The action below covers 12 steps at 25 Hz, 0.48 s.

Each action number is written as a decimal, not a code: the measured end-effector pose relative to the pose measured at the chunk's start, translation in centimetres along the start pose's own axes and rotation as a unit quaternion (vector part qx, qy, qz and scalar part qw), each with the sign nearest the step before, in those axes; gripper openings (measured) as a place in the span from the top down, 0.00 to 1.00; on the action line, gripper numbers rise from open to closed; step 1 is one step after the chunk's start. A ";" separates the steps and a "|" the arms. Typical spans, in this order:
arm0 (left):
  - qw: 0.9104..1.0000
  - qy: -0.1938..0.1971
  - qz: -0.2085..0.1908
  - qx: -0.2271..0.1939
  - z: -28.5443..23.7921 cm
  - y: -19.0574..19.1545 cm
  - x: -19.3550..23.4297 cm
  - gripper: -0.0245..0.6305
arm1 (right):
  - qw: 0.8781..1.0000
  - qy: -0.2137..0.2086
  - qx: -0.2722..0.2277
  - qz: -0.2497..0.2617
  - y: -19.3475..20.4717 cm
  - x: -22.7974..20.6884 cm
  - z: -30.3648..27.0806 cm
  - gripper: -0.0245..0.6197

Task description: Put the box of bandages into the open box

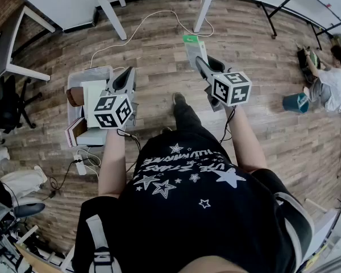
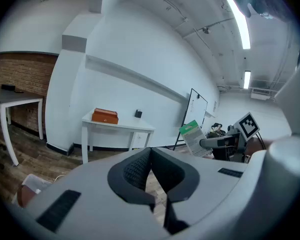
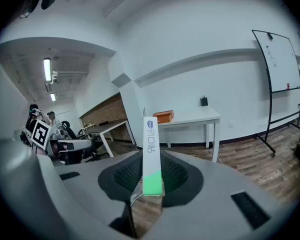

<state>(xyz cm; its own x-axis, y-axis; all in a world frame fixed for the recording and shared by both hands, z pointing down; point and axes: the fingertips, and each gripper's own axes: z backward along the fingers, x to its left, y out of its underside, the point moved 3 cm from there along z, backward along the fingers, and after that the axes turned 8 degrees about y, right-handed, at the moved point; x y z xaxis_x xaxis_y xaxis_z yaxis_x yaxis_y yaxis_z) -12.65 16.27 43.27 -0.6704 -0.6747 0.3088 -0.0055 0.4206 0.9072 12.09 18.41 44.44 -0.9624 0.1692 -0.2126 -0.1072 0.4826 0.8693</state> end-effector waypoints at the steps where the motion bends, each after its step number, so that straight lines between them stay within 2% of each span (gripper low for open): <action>1: 1.000 -0.001 0.001 0.000 -0.1 -0.1 0.0 0.93 | 1.000 0.000 0.001 0.000 -0.1 -0.1 -0.1 0.79; 12: 1.000 -0.007 0.016 0.006 -0.5 0.8 1.2 0.93 | 1.000 0.001 0.013 0.002 0.4 -0.4 -1.5 0.79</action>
<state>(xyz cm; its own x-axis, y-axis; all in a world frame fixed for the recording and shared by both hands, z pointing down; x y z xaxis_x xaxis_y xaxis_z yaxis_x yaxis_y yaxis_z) -13.10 15.51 44.48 -0.6801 -0.6528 0.3337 0.0073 0.4491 0.8935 12.10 17.19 45.55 -0.9633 0.1686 -0.2088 -0.0975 0.5049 0.8577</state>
